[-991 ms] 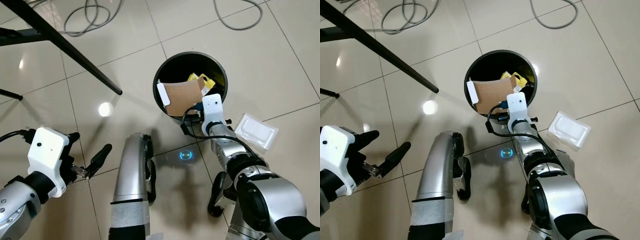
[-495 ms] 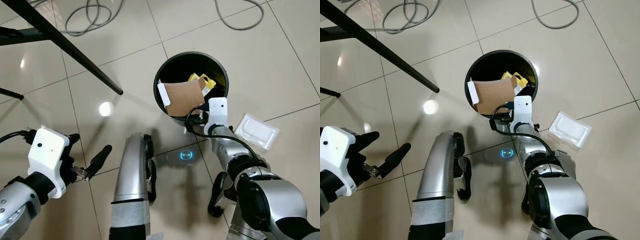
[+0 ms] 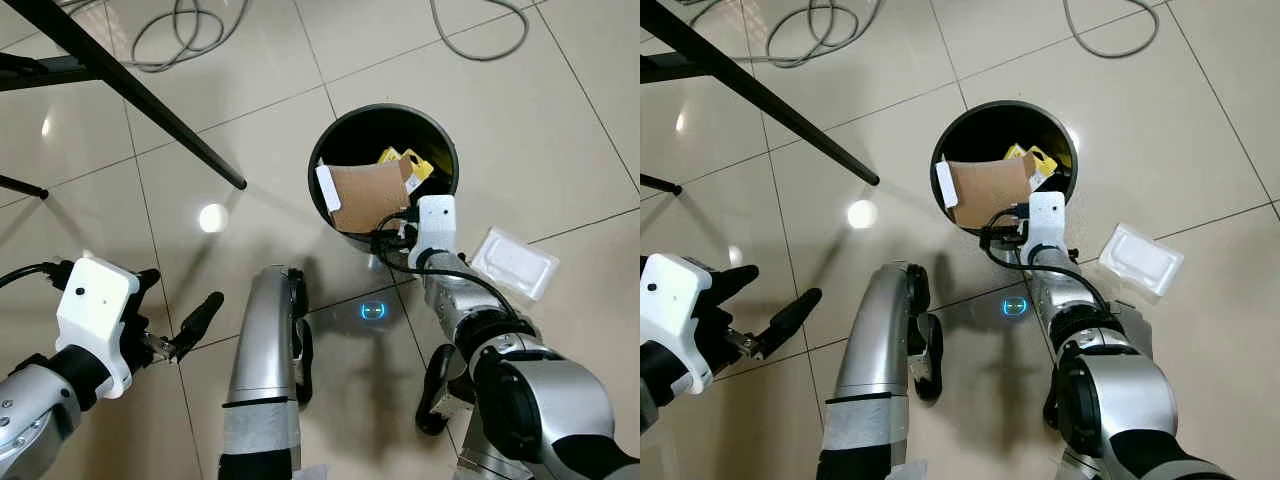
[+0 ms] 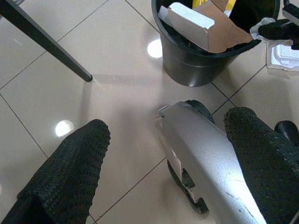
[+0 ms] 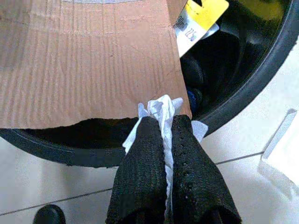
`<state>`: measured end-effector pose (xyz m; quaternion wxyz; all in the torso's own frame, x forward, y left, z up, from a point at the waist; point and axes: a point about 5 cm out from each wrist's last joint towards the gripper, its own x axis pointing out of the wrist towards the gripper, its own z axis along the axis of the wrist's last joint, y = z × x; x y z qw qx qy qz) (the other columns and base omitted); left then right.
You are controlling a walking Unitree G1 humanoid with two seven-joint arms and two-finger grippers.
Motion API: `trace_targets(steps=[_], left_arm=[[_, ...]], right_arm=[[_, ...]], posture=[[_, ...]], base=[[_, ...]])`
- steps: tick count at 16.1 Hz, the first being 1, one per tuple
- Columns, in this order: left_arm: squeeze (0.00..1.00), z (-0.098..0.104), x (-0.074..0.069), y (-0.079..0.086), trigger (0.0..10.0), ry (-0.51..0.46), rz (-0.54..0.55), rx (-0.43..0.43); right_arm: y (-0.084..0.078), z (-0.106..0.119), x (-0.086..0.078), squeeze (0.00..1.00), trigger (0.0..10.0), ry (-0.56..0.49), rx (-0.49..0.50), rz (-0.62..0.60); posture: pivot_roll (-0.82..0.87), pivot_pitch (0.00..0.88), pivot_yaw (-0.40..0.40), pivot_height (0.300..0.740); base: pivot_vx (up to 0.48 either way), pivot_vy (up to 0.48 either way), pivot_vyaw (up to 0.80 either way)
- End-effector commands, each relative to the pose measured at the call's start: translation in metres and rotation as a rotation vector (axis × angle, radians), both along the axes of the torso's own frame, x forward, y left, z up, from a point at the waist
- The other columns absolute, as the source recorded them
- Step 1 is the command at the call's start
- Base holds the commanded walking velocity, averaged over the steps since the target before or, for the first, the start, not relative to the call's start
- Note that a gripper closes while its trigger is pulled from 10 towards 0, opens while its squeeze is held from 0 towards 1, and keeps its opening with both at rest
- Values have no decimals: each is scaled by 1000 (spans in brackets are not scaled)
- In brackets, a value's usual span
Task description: Picking trash to rubbish bin
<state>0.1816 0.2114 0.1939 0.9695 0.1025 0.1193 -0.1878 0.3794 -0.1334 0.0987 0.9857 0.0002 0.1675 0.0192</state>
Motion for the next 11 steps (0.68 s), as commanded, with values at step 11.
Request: trace_targets(steps=[11], left_arm=[[0,-5,-4,-2,10000,37,-9,5]], right_arm=[[41,-59,-40,0,10000,243,118,78]], posture=[[500,640,226,524]], base=[[0,0,0]])
